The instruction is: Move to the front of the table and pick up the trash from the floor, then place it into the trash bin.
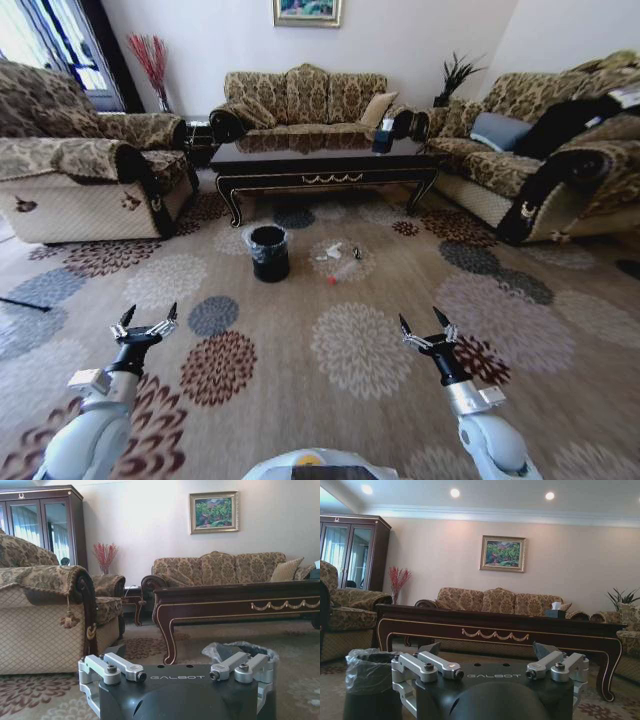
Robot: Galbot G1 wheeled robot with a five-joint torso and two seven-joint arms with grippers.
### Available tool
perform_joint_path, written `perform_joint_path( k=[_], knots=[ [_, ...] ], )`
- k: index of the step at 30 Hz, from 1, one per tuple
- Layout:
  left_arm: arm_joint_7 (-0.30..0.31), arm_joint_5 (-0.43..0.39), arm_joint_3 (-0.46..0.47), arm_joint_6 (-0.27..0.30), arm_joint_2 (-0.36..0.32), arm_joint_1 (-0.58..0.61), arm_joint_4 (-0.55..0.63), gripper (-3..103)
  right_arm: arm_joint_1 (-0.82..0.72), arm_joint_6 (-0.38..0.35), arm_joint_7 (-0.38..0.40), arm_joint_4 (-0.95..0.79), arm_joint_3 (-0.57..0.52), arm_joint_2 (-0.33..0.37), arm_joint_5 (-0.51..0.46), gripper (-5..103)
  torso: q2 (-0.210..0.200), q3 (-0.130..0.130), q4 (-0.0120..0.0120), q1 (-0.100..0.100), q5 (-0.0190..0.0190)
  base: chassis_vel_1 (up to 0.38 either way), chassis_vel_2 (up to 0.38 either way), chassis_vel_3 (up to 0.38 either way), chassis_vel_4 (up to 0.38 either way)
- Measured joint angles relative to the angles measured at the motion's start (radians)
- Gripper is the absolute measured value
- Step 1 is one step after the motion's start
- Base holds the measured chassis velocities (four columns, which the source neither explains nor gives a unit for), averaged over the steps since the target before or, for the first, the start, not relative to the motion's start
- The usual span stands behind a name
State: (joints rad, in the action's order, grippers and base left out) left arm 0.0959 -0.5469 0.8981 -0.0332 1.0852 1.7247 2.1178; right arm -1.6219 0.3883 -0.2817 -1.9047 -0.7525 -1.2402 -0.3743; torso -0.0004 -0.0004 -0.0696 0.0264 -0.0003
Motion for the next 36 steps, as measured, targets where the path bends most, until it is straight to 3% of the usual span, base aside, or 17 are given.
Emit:
perform_joint_path(
  k=[1,4,7,11,12,14,16,24,30,33,35,36],
  knots=[
    [0.0,0.002,-0.001,0.001,0.0,-0.001,-0.001,100,0.0,0.0,0.0,0.0,0.0,0.0,0.0,100,0.0,0.0,0.0,0.0,-0.001,-0.355,0.369,0.385,-0.344],
    [0.003,0.006,-0.003,0.008,0.0,-0.004,-0.002,100,-0.001,0.001,-0.001,0.0,0.001,-0.001,0.002,100,0.0,0.0,0.0007,0.0,0.0014,-0.31,0.34,0.34,-0.335],
    [0.008,0.02,-0.003,0.043,-0.001,-0.004,-0.004,100,-0.002,0.001,-0.001,0.0,0.001,-0.002,0.002,100,0.0,0.0,0.0003,0.0,-0.0008,-0.35,0.339,0.337,-0.337],
    [0.008,0.029,-0.005,0.06,-0.003,0.0,-0.002,100,-0.003,0.001,-0.001,0.0,0.001,-0.002,0.004,100,0.0,0.0,0.0004,0.0,0.0014,-0.347,0.33,0.338,-0.352],
    [0.008,0.029,-0.008,0.067,-0.003,-0.002,-0.001,100,-0.004,0.003,-0.001,0.0,0.001,-0.003,0.005,100,0.0,0.0,0.0003,0.0,-0.0005,-0.362,0.376,0.361,-0.362],
    [0.008,0.03,-0.011,0.07,-0.003,-0.004,0.0,100,-0.004,0.003,-0.001,0.0,0.001,-0.003,0.006,100,0.0,0.0,0.0004,0.0,-0.0005,-0.392,0.376,0.361,-0.365],
    [0.01,0.03,-0.017,0.079,-0.004,-0.012,0.002,100,-0.004,0.003,-0.002,0.0,0.001,-0.004,0.008,100,0.0,0.0,0.0006,0.0,0.001,-0.324,0.334,0.348,-0.352],
    [0.046,0.006,-0.07,0.157,-0.024,-0.057,0.03,100,-0.018,0.002,0.014,-0.02,0.007,-0.007,0.004,100,0.0,0.0,0.0003,0.0,-0.0001,-0.363,0.363,0.351,-0.358],
    [0.141,-0.071,-0.146,0.274,-0.055,-0.141,0.076,100,-0.022,0.023,0.025,-0.021,0.013,-0.009,-0.001,100,0.0,0.0,-0.0001,0.0,0.0001,-0.315,0.317,0.3,-0.318],
    [0.228,-0.157,-0.216,0.41,-0.091,-0.207,0.106,100,-0.024,0.032,0.026,-0.021,0.013,-0.011,0.001,100,0.0,0.001,0.0002,0.001,0.0003,-0.155,0.166,0.154,-0.166],
    [0.242,-0.175,-0.227,0.437,-0.097,-0.216,0.113,100,-0.025,0.033,0.026,-0.021,0.012,-0.011,0.001,100,0.0,0.001,0.0003,0.001,0.0001,-0.07,0.075,0.071,-0.092],
    [0.276,-0.216,-0.256,0.512,-0.111,-0.234,0.132,100,-0.027,0.036,0.027,-0.021,0.009,-0.012,0.002,100,0.0,0.0,0.0003,0.0,0.0003,0.0,0.0,0.0,0.0]
  ],
)
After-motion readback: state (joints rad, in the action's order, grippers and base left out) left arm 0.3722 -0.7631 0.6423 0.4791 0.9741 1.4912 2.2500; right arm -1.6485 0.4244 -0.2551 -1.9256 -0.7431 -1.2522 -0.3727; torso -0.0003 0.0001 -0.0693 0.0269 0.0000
